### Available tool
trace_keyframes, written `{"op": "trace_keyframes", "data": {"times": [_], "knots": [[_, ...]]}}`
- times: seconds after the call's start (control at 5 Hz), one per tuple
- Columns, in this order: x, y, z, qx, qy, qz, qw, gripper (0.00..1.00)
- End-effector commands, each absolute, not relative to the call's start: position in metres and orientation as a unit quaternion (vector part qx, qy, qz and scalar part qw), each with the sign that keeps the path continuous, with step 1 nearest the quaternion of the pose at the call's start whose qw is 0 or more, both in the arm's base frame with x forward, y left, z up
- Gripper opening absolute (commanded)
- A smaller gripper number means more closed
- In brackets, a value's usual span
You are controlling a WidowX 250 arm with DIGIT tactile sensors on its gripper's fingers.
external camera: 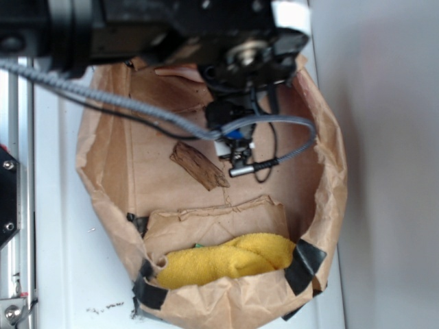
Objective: Grab the shell.
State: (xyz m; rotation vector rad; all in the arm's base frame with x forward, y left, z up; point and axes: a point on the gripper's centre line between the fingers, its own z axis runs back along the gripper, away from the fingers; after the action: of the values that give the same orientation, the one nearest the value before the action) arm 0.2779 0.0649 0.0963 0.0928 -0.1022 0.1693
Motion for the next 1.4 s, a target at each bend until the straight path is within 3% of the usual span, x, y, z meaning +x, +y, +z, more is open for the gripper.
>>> {"op": "trace_keyframes", "data": {"times": [0.0, 0.4, 0.8, 1.2], "knots": [[0.287, 0.083, 0.088, 0.082, -0.073, 0.109, 0.988, 1.00], [0.286, 0.095, 0.093, 0.085, -0.078, 0.124, 0.986, 1.00], [0.285, 0.106, 0.069, 0.091, -0.089, 0.102, 0.987, 1.00], [0.297, 0.114, 0.051, 0.085, -0.069, 0.107, 0.988, 1.00]]}}
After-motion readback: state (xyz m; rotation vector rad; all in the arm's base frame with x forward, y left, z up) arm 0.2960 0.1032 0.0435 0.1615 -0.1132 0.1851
